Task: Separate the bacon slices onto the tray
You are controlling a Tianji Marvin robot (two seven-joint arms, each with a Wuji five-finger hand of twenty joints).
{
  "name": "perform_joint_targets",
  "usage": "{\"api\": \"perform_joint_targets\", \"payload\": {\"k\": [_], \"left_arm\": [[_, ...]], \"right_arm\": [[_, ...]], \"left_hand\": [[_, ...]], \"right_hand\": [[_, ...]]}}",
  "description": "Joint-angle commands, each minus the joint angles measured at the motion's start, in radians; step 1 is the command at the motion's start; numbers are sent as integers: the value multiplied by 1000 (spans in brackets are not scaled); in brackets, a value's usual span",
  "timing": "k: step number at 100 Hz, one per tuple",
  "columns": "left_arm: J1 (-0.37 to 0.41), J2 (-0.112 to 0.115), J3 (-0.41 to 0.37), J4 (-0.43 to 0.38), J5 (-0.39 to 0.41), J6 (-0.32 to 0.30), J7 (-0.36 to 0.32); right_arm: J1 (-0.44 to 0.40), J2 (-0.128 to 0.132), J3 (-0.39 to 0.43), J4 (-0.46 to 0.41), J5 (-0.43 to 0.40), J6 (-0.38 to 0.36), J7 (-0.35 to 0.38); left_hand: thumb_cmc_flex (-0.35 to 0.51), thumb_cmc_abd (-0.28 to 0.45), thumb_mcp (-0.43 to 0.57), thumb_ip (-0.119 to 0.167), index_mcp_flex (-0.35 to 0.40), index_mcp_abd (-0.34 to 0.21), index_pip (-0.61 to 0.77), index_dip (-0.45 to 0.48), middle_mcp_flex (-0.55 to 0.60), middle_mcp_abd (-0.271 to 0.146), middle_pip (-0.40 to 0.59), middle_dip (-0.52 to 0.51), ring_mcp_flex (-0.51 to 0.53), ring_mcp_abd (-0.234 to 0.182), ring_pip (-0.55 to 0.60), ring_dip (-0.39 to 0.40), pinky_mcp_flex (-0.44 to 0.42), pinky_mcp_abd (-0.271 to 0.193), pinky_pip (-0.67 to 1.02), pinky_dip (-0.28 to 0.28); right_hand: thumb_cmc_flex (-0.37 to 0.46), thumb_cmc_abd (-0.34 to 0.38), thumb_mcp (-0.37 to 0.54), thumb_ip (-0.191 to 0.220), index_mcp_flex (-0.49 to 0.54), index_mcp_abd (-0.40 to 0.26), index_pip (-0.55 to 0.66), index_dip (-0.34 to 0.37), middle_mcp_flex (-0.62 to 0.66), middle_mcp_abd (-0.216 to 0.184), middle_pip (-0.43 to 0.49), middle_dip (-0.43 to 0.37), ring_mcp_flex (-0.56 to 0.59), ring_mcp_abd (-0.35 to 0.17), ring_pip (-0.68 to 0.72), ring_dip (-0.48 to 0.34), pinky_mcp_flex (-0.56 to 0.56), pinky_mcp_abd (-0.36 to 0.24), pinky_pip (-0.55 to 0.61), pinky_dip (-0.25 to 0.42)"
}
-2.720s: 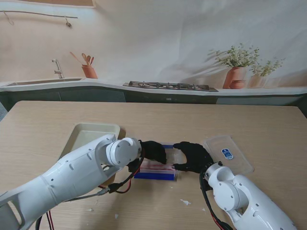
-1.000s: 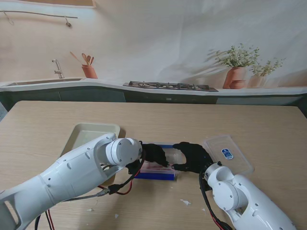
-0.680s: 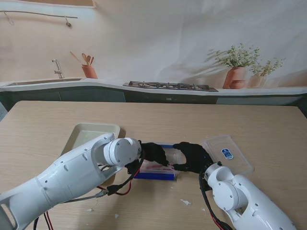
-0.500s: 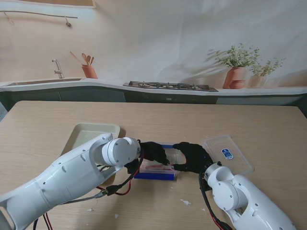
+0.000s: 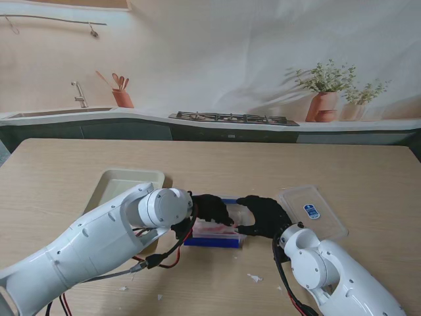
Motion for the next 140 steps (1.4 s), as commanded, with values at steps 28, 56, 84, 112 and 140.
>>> {"api": "perform_joint_targets", "payload": {"k": [28, 56, 84, 112, 140], "left_arm": [[-33, -8, 43, 15, 7, 11, -36], [-61, -9, 82, 34, 22, 7, -48], [-80, -9, 109, 46, 50, -10, -51], [-92, -13, 128, 68, 51, -33, -54], [-119, -9, 163, 82, 86, -87, -68]], "right_arm": [[-7, -7, 0, -4, 1, 2, 13], [-9, -7, 2, -5, 1, 3, 12], [-7, -7, 0, -3, 3, 4, 14], [-7, -7, 0, -3, 2, 5, 14], [-6, -7, -1, -2, 2, 3, 14]], "left_hand": [[12, -32, 50, -35, 87, -15, 81, 40, 152, -41, 156, 122, 86, 11, 124, 68, 11, 18, 18, -2], [34, -36, 83, -28, 114, -56, 144, 72, 179, -67, 151, 134, 112, 1, 128, 70, 22, 16, 24, 1], [139, -74, 130, -66, 102, -99, 192, 91, 185, -91, 113, 141, 117, -16, 96, 38, 31, 8, 42, 12], [234, -123, 110, -94, 104, -137, 233, 92, 228, -110, 43, 197, 130, -40, 91, 24, 39, -4, 57, 21], [186, -213, 194, -98, 91, -204, 322, 123, 239, -157, 38, 198, 147, -87, 101, 24, 49, -28, 80, 32]], "right_hand": [[14, 12, 8, 23, -19, 17, 3, -2, -14, -30, 7, 1, -23, -29, 5, 6, -5, 2, -31, 21], [15, 11, 10, 23, -18, 16, 4, -2, -14, -31, 7, 1, -22, -28, 5, 6, -4, 2, -30, 21], [16, 11, 11, 23, -19, 15, 4, -2, -14, -31, 7, 1, -22, -28, 6, 7, -3, 2, -30, 21], [15, 11, 12, 23, -20, 15, 5, -2, -14, -32, 7, 1, -22, -28, 6, 7, -4, 2, -30, 21], [16, 11, 13, 23, -20, 15, 6, -2, -13, -32, 7, 1, -22, -28, 6, 7, -4, 2, -30, 20]]}}
